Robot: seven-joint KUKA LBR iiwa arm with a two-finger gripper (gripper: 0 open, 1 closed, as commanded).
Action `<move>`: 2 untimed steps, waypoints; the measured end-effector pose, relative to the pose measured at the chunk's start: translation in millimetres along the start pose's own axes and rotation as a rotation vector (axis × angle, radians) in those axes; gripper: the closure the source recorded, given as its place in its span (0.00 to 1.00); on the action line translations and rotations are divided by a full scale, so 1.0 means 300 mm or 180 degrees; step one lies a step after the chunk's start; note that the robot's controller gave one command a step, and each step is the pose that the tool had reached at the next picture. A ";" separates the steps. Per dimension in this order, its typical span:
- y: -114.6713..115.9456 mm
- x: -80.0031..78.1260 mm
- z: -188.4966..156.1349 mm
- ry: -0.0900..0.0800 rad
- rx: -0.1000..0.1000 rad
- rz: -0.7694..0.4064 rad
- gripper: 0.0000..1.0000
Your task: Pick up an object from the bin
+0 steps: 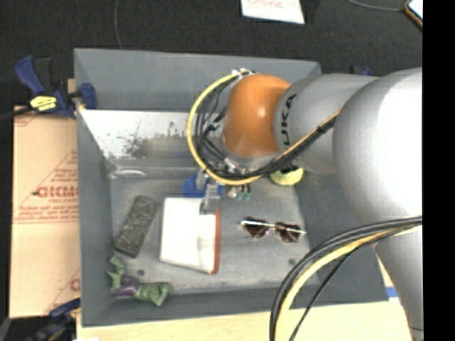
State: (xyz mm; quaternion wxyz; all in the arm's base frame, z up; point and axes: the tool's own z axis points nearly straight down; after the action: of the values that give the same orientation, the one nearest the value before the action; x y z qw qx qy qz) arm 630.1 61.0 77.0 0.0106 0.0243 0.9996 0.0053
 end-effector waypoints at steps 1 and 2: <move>0.000 0.000 0.000 0.0000 0.0000 0.0001 1.00; -0.001 0.008 -0.096 0.0025 0.0003 0.0001 1.00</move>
Offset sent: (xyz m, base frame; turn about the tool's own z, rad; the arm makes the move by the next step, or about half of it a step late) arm 0.0000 0.0001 0.0840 0.0000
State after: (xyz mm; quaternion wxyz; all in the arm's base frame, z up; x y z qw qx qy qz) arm 627.1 60.6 105.7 0.0067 0.0244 0.9997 0.0049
